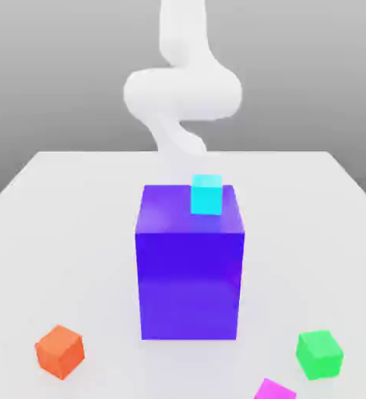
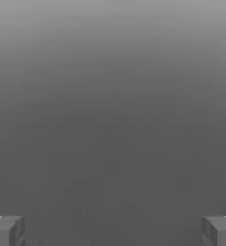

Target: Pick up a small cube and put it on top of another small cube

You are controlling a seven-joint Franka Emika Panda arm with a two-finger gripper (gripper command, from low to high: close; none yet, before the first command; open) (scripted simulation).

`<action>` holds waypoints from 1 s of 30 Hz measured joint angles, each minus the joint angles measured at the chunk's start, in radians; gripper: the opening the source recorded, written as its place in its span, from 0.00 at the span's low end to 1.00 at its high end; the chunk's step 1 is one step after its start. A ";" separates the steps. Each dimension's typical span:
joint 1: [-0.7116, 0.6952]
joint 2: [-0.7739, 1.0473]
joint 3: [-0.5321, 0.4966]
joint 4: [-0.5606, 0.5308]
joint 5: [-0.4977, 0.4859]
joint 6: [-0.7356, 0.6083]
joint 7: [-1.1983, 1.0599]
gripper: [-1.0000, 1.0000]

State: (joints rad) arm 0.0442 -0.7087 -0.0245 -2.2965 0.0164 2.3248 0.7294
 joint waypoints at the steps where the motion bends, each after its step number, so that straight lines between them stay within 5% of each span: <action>1: 0.019 0.039 -0.011 0.002 0.007 0.011 -0.031 0.50; 19: 0.227 0.695 -0.074 0.027 0.140 0.188 -0.548 0.50; 30: 0.260 1.077 -0.045 0.039 0.051 0.314 -0.737 0.50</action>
State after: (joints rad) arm 0.3044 0.3682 -0.0695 -2.2571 0.0676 2.6390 -0.0072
